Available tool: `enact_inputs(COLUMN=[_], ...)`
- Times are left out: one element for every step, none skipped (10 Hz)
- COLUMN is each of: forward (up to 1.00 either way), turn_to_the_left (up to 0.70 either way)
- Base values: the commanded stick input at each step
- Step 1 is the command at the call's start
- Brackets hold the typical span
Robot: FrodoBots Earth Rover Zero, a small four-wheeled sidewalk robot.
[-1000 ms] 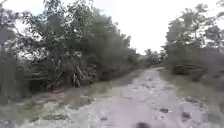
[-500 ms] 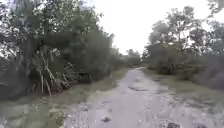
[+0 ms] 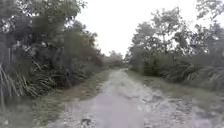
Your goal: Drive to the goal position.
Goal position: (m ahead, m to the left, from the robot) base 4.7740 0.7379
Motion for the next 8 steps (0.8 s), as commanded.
enact_inputs(forward=[1.00, 1.00, 1.00, 1.00, 1.00, 1.00, 1.00, 1.00], turn_to_the_left=[0.00, 0.00, 0.00, 0.00, 0.00, 0.00, 0.00, 0.00])
